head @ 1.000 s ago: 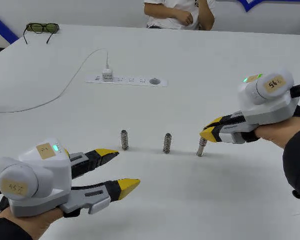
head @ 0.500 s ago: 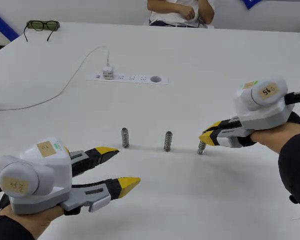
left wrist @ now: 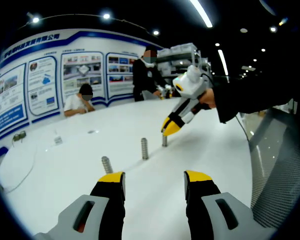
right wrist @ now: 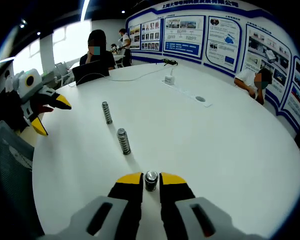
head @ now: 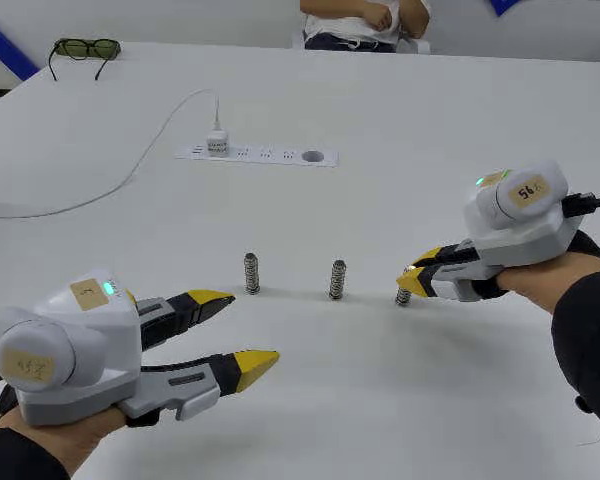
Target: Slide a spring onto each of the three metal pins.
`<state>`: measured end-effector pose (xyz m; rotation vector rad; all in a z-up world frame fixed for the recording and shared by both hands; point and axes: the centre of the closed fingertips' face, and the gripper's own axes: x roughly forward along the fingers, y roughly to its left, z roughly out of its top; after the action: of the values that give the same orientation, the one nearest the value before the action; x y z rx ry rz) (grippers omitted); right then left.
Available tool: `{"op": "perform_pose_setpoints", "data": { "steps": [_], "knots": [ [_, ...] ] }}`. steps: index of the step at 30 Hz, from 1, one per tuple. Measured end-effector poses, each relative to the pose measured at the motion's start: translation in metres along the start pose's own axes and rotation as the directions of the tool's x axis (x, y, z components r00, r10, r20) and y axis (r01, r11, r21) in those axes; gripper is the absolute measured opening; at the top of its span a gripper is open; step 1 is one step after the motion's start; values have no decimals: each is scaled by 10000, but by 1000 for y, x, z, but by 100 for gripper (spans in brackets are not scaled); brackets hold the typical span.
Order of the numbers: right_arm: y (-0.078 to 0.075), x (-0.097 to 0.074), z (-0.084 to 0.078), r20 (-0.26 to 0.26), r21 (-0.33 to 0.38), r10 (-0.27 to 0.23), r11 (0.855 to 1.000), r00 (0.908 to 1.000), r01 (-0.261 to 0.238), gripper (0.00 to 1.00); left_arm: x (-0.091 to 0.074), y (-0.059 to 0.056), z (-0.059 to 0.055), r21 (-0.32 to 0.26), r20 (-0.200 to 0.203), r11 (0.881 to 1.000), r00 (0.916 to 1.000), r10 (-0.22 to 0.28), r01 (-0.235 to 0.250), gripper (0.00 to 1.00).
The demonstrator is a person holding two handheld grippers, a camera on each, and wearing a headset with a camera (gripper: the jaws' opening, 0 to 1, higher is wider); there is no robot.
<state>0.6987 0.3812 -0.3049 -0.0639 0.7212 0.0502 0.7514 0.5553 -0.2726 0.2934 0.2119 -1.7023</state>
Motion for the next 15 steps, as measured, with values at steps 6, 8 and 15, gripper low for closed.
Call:
{"op": "perform_pose_setpoints", "data": {
  "steps": [6, 8, 15],
  "knots": [
    [-2, -10, -2, 117, 5, -183, 9998, 9998, 183, 18, 0, 3, 0, 2, 19, 10000, 10000, 57, -57, 49],
    [-2, -14, -2, 157, -17, -233, 9997, 9996, 234, 19, -1, 3, 1, -5, 31, 10000, 10000, 72, -72, 49],
    [-1, -38, 4, 590, -195, -492, 9985, 9970, 504, 24, -3, 8, 1, -10, 45, 9998, 9998, 178, -178, 51]
  ]
}}
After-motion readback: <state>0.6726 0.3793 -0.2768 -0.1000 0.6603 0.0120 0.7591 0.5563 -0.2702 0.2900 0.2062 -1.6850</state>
